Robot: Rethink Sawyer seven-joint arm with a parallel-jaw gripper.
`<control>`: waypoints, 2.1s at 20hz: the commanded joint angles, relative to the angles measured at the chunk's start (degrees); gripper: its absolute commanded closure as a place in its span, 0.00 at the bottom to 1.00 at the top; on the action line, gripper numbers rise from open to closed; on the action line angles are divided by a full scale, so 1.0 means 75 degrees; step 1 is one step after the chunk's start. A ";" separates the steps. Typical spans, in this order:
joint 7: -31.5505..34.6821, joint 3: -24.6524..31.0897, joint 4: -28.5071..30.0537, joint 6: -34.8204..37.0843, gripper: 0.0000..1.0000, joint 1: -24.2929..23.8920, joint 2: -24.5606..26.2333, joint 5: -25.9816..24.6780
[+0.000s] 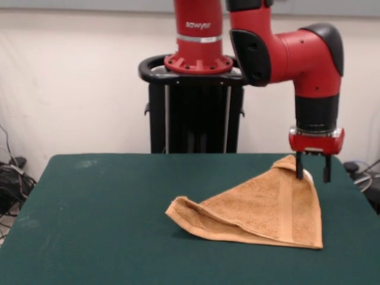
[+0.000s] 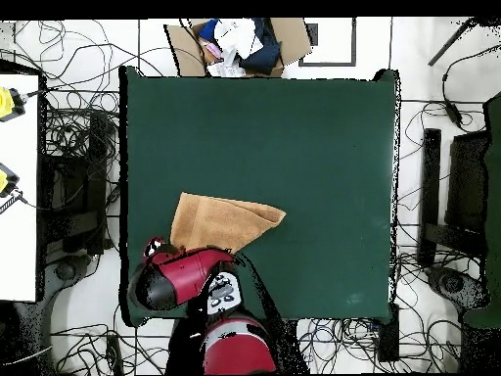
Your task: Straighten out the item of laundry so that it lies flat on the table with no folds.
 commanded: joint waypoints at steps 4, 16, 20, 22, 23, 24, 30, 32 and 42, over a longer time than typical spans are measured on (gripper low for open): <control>0.0691 -0.0624 -0.1059 -0.0158 0.00 0.0393 0.0725 0.0422; 0.0597 -0.0352 -0.1117 0.0173 0.00 0.0215 0.0982 0.0425; 0.0616 -0.0231 -0.1051 0.0243 0.00 0.0164 0.0954 0.0463; 0.0627 0.0094 -0.0858 0.0436 0.00 -0.0033 0.0736 0.0548; 0.0635 0.0151 -0.0806 0.0471 0.00 -0.0065 0.0664 0.0571; 0.0644 0.0208 -0.0754 0.0506 0.00 -0.0098 0.0592 0.0593; 0.0550 0.0272 -0.0611 0.0635 0.00 -0.0195 0.0294 0.0649; 0.0514 0.0245 -0.0577 0.0692 0.00 -0.0172 0.0195 0.0649; 0.0628 0.0578 -0.0077 0.0811 0.00 -0.0089 -0.0078 0.0851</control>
